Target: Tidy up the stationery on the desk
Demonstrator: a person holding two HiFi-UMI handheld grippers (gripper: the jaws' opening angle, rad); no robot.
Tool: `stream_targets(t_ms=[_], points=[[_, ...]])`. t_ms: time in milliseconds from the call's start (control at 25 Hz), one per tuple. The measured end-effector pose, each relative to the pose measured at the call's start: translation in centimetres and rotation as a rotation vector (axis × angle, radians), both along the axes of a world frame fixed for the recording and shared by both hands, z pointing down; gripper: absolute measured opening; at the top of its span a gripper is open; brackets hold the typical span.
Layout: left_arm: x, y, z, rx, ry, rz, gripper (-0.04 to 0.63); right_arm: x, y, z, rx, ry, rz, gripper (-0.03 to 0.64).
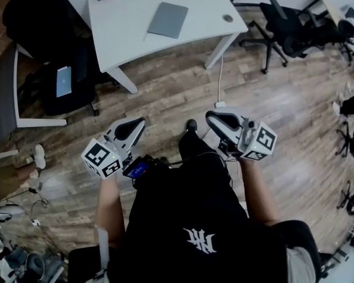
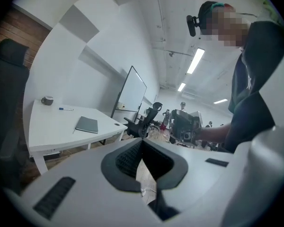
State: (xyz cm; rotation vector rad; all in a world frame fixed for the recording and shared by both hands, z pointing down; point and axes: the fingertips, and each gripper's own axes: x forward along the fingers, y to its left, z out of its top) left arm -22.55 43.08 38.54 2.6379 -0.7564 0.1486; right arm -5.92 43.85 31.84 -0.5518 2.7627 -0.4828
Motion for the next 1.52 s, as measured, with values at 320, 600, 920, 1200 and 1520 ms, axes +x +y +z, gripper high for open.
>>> stream_targets(t_ms=[320,600,920,1200,1520], points=[[4.3,-9.7,-1.7,0.003,-0.041,-0.080,0.000,4.6,-10.2,1.1,-0.066,0.010,-0.084,0.041],[7.1,-14.5,-2.8,0.013,-0.114,-0.150,0.000,7.8,-16.3,1.2,-0.092,-0.031,-0.153,0.043],[6.9,-19.6,-0.6,-0.039,-0.119,-0.199,0.000,8.3,-21.8,3.7,-0.163,-0.002,-0.150,0.107],[5.4,-27.5,2.0,-0.071,-0.092,-0.250,0.000,7.7,-27.6,7.1,-0.275,0.094,-0.164,0.129],[4.6,-36.5,4.7,-0.130,-0.080,-0.170,0.000,5.1,-37.2,10.4,-0.465,0.177,-0.197,0.129]])
